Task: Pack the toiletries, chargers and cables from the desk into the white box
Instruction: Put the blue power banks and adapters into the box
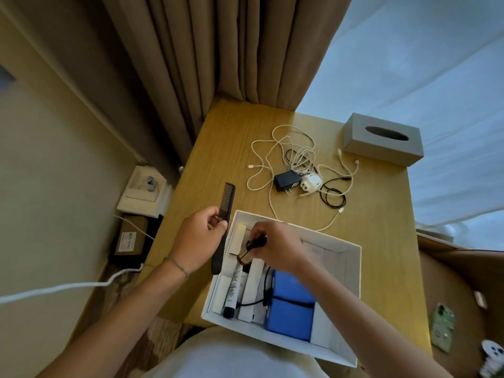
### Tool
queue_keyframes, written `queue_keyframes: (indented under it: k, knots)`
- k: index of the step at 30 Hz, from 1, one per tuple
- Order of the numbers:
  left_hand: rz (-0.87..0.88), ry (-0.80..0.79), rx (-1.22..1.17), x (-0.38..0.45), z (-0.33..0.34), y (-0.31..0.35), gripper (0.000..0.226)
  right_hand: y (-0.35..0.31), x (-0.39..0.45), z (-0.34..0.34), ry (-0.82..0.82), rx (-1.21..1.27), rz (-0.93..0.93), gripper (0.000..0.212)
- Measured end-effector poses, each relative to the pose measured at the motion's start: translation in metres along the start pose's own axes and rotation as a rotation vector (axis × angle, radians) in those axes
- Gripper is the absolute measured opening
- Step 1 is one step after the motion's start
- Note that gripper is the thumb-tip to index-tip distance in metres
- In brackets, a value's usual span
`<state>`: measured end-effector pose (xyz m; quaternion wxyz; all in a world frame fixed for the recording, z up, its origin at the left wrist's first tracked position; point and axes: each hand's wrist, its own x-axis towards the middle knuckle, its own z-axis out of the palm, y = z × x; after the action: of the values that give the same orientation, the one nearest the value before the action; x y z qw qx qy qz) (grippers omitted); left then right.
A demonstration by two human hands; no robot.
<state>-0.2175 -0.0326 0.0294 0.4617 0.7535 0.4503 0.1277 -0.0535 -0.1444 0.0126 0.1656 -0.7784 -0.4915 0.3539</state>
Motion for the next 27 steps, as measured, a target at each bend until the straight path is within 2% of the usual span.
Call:
queue_keyframes:
  k: [2, 5, 7, 9, 12, 18, 23, 27]
  knots:
    - [-0.008, 0.009, 0.022, -0.009, -0.002, -0.006, 0.016, 0.007, 0.003, 0.019, 0.055, 0.017, 0.043, 0.015]
    - [-0.027, 0.002, 0.063, -0.020, -0.002, -0.008, 0.010, 0.019, 0.010, 0.038, 0.098, 0.082, 0.154, 0.020]
    - [-0.049, 0.015, 0.095, -0.027, -0.001, -0.008, 0.028, 0.020, 0.014, 0.045, 0.132, 0.135, 0.202, 0.029]
    - [-0.050, 0.018, 0.108, -0.034, 0.001, -0.006, 0.031, 0.019, 0.018, 0.051, 0.164, 0.160, 0.210, 0.036]
    - [-0.042, -0.035, 0.097, -0.044, 0.008, 0.000, 0.028, 0.016, 0.021, 0.059, 0.202, 0.179, 0.196, 0.034]
    - [-0.061, -0.153, 0.133, -0.050, 0.038, 0.000, 0.022, 0.026, -0.001, 0.055, 0.272, 0.415, 0.223, 0.049]
    - [-0.051, -0.201, 0.274, -0.040, 0.073, -0.002, 0.022, 0.045, -0.030, 0.039, 0.283, 0.499, 0.273, 0.037]
    - [-0.114, -0.206, 0.455, -0.032, 0.095, -0.010, 0.023, 0.047, -0.048, 0.034, 0.282, 0.518, 0.260, 0.030]
